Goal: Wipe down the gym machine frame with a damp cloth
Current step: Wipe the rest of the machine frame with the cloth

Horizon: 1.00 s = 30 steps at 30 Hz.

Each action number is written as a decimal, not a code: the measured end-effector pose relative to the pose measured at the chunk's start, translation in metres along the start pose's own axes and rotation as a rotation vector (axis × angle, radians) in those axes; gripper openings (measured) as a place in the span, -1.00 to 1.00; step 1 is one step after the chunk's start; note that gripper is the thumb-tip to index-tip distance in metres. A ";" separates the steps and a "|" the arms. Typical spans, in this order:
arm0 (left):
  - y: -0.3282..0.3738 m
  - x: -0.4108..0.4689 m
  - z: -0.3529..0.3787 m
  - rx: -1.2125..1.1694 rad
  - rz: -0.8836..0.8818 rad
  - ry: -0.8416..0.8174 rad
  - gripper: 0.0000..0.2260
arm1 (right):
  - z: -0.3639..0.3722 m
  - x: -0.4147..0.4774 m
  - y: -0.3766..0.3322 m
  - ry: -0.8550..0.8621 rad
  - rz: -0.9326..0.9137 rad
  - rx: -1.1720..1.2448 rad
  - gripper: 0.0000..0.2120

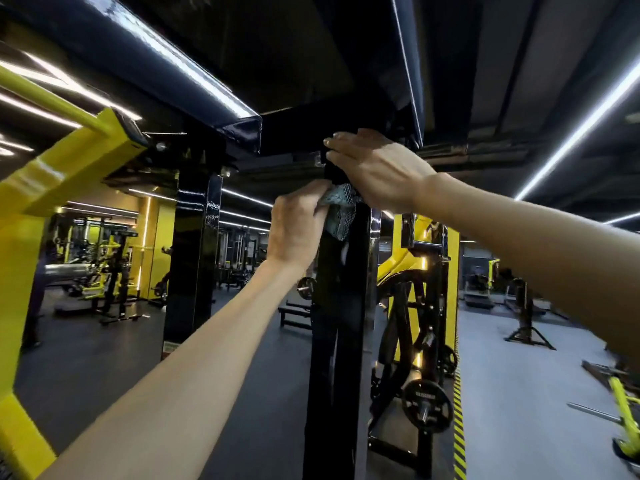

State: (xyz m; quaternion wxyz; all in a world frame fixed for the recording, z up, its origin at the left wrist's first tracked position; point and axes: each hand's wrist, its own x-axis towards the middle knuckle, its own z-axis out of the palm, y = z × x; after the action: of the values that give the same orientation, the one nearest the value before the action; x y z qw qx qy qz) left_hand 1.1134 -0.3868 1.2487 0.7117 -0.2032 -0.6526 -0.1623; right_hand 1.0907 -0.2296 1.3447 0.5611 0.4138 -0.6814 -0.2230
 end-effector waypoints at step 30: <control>-0.015 -0.065 0.027 0.063 0.239 -0.155 -0.58 | 0.026 0.022 0.008 -0.048 -0.032 -0.128 -0.38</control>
State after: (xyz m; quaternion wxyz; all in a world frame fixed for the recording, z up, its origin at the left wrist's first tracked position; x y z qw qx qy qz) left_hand 1.0763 -0.3887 1.1874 0.6795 -0.2688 -0.6816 -0.0396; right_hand 1.0632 -0.2471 1.3563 0.5660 0.3825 -0.6724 -0.2849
